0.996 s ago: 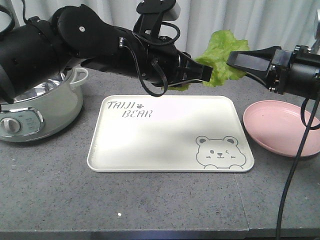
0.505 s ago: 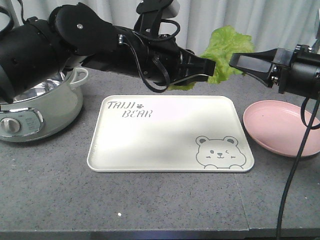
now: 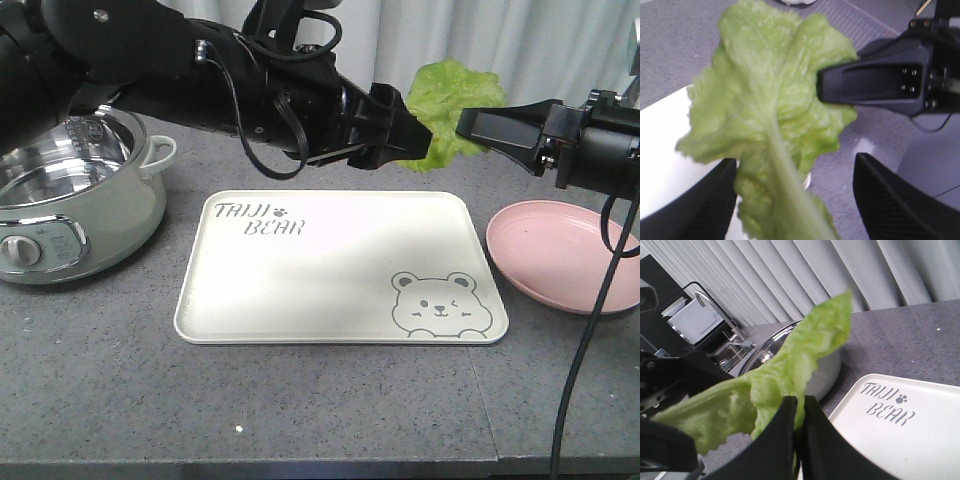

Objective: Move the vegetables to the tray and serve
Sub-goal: 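Carry the leaf with the right gripper and lower it onto the pink plate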

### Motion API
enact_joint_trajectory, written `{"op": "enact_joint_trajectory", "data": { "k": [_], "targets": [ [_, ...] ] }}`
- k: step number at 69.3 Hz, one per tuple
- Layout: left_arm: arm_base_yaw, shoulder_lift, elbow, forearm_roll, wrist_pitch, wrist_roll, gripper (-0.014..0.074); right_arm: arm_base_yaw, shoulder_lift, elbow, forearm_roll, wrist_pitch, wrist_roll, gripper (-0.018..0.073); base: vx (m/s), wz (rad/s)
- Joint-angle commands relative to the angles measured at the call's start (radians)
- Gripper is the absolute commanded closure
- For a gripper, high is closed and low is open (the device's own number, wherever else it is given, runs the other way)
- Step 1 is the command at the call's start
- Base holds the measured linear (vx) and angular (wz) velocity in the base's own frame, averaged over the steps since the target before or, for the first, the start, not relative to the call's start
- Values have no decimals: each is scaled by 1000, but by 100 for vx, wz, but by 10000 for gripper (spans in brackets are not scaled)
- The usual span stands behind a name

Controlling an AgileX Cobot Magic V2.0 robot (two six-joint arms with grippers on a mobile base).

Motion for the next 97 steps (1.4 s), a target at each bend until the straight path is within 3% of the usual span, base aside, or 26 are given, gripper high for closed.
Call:
{"op": "enact_joint_trajectory", "data": {
  "k": [1, 15, 20, 32, 41, 51, 76, 97],
  "targets": [
    [0, -66, -31, 47, -17, -35, 106, -3, -41, -43, 135, -3, -18, 565, 0, 0],
    [0, -102, -31, 251, 16, -147, 106, -6, -62, -114, 132, -40, -15, 565, 0, 0],
    [0, -111, -31, 355, 59, -196, 107, -44, -75, -142, 120, -66, -8, 565, 0, 0],
    [0, -118, -31, 624, 187, -335, 107, -219, -81, -171, 48, -71, 79, 565, 0, 0],
    [0, -118, -31, 742, 248, -396, 107, -364, -75, -171, -91, -73, 158, 565, 0, 0],
    [0, -118, -31, 769, 261, -402, 115, -426, -47, -171, -162, -72, 217, 565, 0, 0],
    [0, -110, -31, 767, 296, -401, 171, -420, 138, -171, -262, -50, 222, 565, 0, 0],
    [0, -110, -31, 766, 295, -401, 189, -419, 294, -171, -286, -4, 222, 558, 0, 0]
  ]
}}
